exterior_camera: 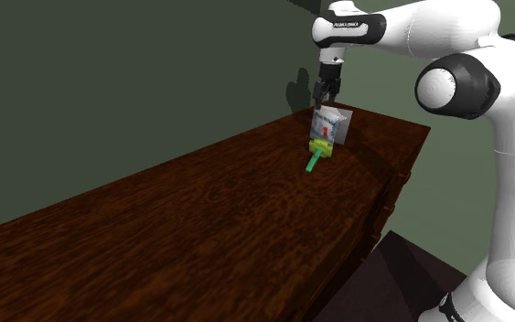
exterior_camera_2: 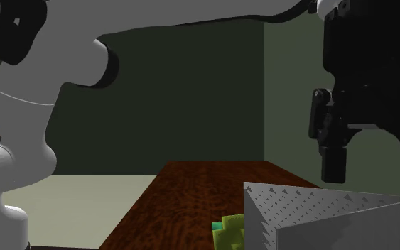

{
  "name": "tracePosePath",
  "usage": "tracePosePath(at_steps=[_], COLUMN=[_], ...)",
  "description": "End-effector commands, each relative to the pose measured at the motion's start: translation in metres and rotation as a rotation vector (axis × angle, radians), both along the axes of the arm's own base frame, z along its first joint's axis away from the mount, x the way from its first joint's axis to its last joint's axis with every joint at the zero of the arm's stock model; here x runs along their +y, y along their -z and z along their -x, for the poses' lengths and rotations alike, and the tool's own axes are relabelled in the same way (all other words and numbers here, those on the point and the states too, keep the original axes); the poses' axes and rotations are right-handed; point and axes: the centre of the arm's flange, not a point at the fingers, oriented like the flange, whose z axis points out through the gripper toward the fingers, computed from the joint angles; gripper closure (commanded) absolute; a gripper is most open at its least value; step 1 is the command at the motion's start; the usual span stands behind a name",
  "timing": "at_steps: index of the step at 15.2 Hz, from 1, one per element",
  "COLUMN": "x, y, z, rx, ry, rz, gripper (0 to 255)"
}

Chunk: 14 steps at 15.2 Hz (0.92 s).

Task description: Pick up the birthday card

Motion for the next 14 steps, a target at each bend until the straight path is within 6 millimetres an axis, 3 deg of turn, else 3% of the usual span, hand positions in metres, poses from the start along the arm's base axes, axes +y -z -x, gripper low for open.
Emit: tracePosePath(at_steps=[1, 5, 7, 8, 14], x=[-0.001, -0.001, -0.001, -0.001, -0.002], y=[0.009, 0.033, 0.033, 0.033, 0.034], z=[-0.001, -0.001, -0.001, -0.001, -0.001], rx=[-0.001, -0.001, -0.001, -0.001, -0.001], ry=[0.0, 0.0, 0.0, 0.0, 0.0], rz=[0.0, 0.0, 0.0, 0.0, 0.0], gripper=[0, 0, 0, 255, 255])
